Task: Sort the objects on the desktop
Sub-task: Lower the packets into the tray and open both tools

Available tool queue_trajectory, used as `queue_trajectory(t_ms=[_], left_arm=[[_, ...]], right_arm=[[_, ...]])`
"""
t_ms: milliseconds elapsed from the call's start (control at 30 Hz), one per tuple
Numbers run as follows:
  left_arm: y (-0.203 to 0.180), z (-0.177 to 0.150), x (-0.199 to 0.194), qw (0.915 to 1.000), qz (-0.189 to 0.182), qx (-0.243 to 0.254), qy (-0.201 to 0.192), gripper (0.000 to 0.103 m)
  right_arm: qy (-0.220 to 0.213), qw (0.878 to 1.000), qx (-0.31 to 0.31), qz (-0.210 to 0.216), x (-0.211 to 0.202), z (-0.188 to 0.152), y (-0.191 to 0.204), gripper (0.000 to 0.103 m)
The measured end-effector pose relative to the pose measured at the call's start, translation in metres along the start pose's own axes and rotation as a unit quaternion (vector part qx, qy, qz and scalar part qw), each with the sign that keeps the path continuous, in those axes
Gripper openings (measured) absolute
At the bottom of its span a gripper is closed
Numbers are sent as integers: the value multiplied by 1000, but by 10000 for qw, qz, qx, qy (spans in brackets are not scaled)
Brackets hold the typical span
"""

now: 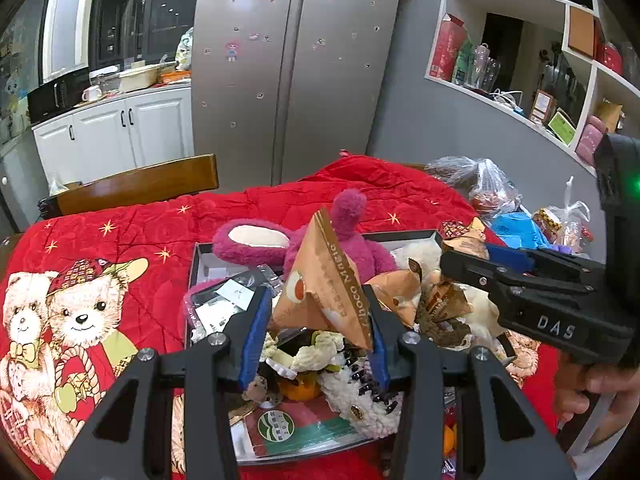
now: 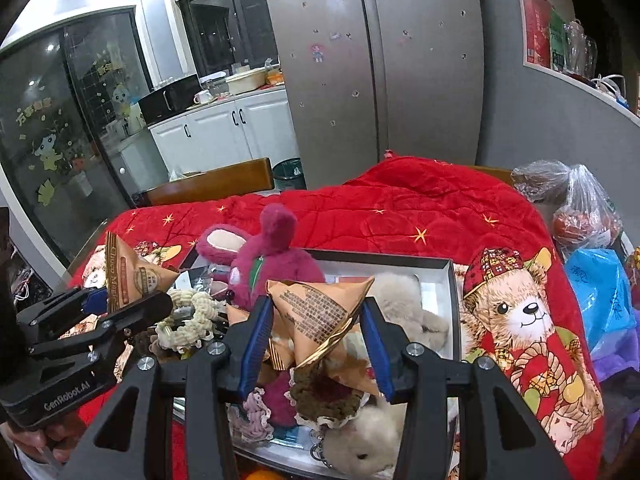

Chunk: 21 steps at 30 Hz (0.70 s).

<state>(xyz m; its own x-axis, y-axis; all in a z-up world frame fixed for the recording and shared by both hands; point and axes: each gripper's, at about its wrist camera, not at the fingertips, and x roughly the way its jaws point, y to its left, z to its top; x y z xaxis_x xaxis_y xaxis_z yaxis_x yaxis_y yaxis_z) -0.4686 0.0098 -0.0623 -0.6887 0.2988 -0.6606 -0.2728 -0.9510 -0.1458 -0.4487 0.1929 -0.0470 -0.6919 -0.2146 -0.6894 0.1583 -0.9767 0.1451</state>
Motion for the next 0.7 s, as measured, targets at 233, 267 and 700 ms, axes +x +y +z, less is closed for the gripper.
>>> queue_trajectory(t_ms=[233,267,700], left_arm=[[-1,0,-3,10000,-10,19,-23,70],[-1,1,-6,10000,-15,18,-82,77],[-5,7,-19,9991,297,157,-251,93]], right_arm=[[-2,9992,-384,-92,-4,-1,13,55],[-8,9990,-435,-92,-5,-1,15,60],[-199,9997,-108,-8,-21,5,7,76]])
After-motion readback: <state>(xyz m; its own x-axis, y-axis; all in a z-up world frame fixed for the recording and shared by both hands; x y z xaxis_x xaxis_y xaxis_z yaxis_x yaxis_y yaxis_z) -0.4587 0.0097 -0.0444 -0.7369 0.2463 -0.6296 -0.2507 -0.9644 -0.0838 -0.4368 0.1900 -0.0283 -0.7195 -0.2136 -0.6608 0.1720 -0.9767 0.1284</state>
